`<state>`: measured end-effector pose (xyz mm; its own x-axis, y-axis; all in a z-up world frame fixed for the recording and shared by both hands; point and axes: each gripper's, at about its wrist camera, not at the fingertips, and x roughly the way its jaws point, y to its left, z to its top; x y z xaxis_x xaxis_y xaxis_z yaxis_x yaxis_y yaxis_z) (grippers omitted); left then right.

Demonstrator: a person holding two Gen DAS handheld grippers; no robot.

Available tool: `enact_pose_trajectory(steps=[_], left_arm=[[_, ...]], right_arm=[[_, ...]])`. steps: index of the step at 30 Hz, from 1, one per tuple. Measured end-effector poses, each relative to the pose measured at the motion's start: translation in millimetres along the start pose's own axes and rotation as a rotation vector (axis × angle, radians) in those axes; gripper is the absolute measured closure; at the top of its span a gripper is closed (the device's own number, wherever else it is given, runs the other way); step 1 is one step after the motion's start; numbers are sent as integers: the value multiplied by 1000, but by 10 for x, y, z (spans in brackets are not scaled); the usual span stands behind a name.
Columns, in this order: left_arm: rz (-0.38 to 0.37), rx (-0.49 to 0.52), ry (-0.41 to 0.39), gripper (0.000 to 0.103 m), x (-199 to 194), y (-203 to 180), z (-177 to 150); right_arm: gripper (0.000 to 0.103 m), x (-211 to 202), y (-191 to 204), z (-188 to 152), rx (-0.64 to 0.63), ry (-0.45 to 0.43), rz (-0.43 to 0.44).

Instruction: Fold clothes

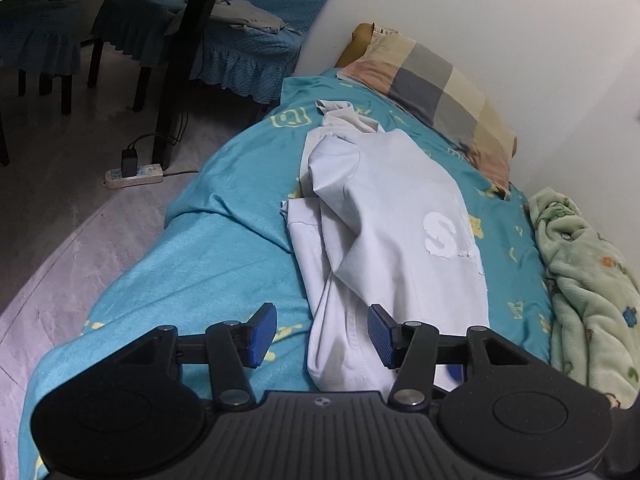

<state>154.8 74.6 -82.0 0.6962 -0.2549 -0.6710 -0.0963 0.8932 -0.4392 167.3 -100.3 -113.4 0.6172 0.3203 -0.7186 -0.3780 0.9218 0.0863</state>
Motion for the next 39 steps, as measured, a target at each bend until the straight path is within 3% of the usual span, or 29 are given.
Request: enact_pose_trajectory(steps=[1,2,8,13,17,21,25,27,28,29,36,39], left_arm=[[-7,-1,3,50,23,0,3],[-17,-2,9,50,45,-5,4],[-78,-7,40,50,177,-38,11],[-80,75,15,50,122,-170,-34],[-84,151,3,50,89,-306,-88],[-45,226,-8,50,95,-412,-138],[-29,256,-5,50,104,-425,-173],[-19,267,-3,50,106,-419,-187],[-15,272,-2,50,107,-417,-194],[-10,277,-2,50,109,-414,-202],[1,313,-15,49,175,-441,-190],[-14,309,-17,48,252,-422,-174]], right_arm=[[84,36,-52,-25,12,1,-17],[89,52,-130,-35,43,-5,-27],[96,-288,-699,68,324,-165,-91],[100,-602,-1105,56,520,-281,-182],[101,-519,-1488,-149,693,-201,-237],[98,-339,-1530,-291,734,-124,-125],[92,-333,-1312,-97,619,-187,-23],[64,-245,-1190,55,519,-182,8],[38,-182,-1137,128,466,-168,22],[33,-151,-1104,178,425,-164,40],[34,22,-911,387,185,-218,96],[42,180,-811,423,77,-217,93]])
